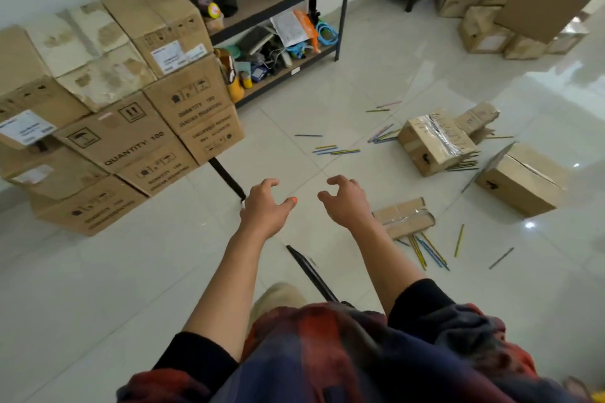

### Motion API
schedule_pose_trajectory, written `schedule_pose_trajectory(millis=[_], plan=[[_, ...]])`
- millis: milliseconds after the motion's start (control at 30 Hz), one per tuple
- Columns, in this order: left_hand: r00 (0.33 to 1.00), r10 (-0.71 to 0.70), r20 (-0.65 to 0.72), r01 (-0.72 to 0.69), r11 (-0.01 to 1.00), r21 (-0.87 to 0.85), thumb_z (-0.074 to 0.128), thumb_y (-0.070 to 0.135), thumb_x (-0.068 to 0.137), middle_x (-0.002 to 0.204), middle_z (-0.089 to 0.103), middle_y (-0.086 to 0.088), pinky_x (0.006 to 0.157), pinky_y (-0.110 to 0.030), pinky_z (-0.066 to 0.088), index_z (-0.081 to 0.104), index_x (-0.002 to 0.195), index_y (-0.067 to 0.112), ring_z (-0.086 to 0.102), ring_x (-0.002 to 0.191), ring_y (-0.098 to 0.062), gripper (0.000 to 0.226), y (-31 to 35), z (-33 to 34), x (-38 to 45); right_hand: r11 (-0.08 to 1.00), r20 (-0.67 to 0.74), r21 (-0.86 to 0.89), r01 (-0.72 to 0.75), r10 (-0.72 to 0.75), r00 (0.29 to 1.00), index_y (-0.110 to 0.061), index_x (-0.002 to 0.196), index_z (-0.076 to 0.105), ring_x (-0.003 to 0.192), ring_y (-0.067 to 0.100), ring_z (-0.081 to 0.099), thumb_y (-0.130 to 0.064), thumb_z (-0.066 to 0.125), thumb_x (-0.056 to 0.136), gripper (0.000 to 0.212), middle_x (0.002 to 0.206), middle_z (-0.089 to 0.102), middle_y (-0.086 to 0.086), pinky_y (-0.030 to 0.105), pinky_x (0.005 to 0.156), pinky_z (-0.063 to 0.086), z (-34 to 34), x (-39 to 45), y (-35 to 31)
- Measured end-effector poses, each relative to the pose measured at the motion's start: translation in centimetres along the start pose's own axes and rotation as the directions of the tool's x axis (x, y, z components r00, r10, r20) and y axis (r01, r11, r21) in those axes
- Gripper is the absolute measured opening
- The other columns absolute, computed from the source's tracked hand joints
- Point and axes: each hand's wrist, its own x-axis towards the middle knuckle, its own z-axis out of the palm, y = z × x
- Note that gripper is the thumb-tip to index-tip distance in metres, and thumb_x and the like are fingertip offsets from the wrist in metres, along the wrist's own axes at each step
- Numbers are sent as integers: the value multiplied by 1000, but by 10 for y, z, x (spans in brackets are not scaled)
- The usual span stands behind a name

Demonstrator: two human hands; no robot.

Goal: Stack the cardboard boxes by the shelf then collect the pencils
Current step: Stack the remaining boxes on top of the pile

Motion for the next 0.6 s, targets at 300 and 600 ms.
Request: schedule_pose_trajectory(millis=[300, 600], plan=[[998, 21, 60, -27, 994, 103, 67, 40, 87, 145, 42, -6, 109, -47, 36, 45, 139, 22, 42, 133, -27, 59, 65, 89, -5, 996, -6, 67, -63, 63, 998, -25, 135, 51, 121, 31, 50, -38, 57, 92, 46, 135, 47, 9, 44, 104, 41, -70, 18, 86], [990, 9, 141, -32, 987, 158, 65, 41, 89, 146, 40, -7, 109, -48, 36, 44, 139, 23, 43, 132, -28, 58, 143, 171, 47, 992, -28, 57, -111, 113, 993, -26, 137, 49, 122, 28, 49, -40, 57, 93, 47, 136, 48, 7, 44, 104, 42, -146, 83, 141]])
